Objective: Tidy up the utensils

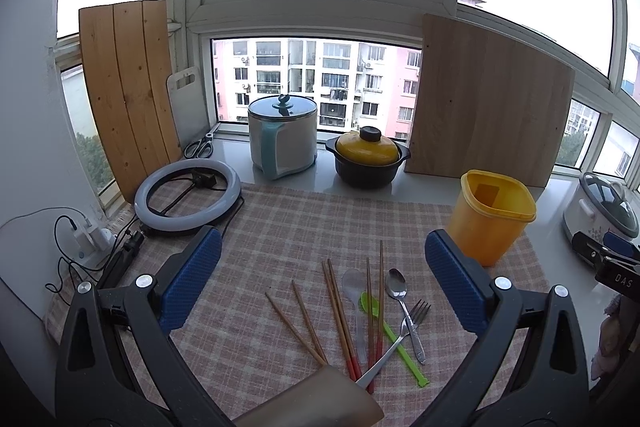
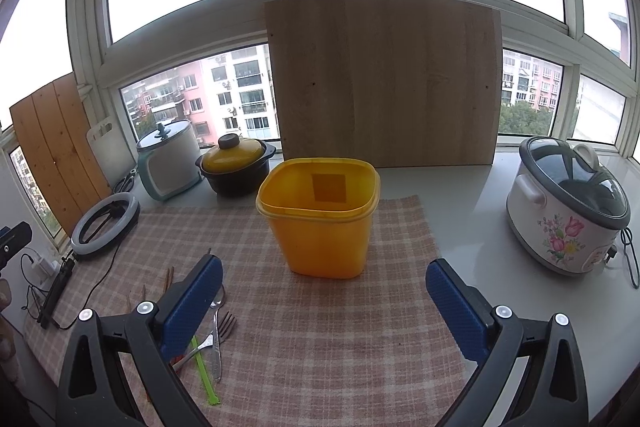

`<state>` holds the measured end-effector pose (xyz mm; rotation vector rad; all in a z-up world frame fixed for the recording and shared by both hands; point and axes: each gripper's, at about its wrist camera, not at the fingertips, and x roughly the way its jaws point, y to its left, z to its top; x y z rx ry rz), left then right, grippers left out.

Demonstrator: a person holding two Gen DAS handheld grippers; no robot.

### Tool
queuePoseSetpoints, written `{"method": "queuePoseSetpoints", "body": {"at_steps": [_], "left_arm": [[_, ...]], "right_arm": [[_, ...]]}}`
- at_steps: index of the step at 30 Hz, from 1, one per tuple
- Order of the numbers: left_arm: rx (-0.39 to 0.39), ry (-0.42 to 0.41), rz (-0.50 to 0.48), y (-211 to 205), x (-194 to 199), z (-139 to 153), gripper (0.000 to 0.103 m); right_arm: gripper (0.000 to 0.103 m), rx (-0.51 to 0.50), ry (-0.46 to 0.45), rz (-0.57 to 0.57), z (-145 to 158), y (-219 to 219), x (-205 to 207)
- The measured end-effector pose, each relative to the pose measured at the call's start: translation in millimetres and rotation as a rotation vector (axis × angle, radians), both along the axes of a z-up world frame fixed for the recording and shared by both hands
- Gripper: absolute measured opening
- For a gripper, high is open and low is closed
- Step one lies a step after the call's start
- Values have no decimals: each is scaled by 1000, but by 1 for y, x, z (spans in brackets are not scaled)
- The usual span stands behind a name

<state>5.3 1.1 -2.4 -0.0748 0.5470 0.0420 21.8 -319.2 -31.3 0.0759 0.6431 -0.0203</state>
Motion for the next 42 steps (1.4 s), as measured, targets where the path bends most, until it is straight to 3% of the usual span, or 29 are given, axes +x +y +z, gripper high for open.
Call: {"method": "queuePoseSetpoints", "body": {"at_steps": [42], "left_arm": [[1, 5, 4, 0, -9, 1, 103]], "right_arm": [[103, 0, 3, 5, -1, 5, -10]]}}
